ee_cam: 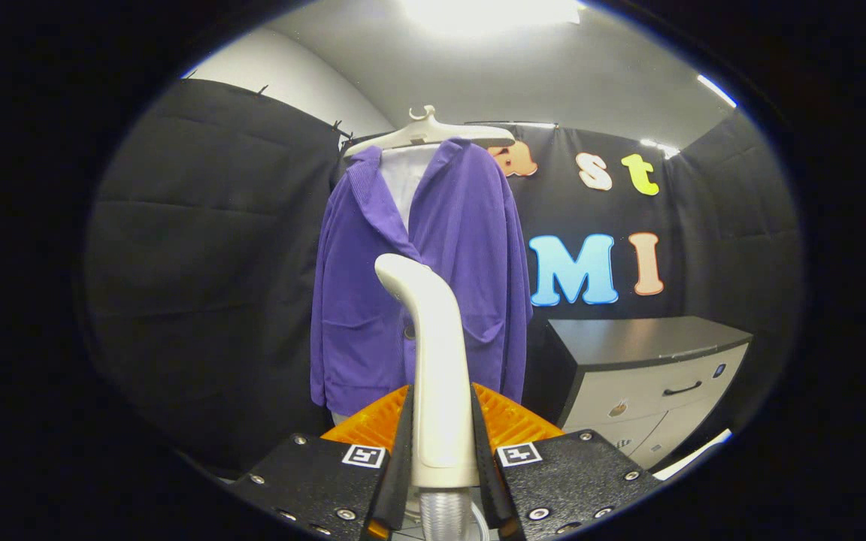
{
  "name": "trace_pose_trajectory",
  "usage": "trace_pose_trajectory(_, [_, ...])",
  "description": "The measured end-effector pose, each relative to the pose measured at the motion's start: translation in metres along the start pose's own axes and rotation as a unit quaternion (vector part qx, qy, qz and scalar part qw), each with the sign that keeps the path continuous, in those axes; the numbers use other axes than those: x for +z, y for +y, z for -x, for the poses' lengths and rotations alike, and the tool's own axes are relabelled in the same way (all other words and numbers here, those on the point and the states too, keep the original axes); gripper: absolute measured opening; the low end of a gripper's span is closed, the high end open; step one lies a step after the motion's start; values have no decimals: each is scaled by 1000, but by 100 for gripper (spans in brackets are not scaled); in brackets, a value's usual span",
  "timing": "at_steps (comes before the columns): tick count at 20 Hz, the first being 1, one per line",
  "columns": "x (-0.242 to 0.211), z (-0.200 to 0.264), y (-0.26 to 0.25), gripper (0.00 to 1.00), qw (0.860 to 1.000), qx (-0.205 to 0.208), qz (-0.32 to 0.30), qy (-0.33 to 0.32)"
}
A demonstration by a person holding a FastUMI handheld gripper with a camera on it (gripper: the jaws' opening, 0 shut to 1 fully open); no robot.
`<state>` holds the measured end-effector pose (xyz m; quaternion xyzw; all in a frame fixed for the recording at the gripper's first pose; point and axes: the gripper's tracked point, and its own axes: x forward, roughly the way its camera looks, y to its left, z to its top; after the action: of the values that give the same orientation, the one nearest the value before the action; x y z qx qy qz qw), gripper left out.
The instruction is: Iron the clothes twice with a garment steamer, once on the left side and once on the right side.
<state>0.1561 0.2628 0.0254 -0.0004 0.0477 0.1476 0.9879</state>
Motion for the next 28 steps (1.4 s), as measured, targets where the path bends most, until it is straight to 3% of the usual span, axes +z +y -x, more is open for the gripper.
trace_pose_trajectory(10, [126,-22,48,39,994,26,6,-104])
trace_pose_trajectory(15, [166,-52,74,39,993,24,20,-114])
trace_pose_trajectory(19, [165,-84,90,40,994,22,47,-98])
trace_pose_trajectory(28, [91,-105,112,39,997,29,58,-32])
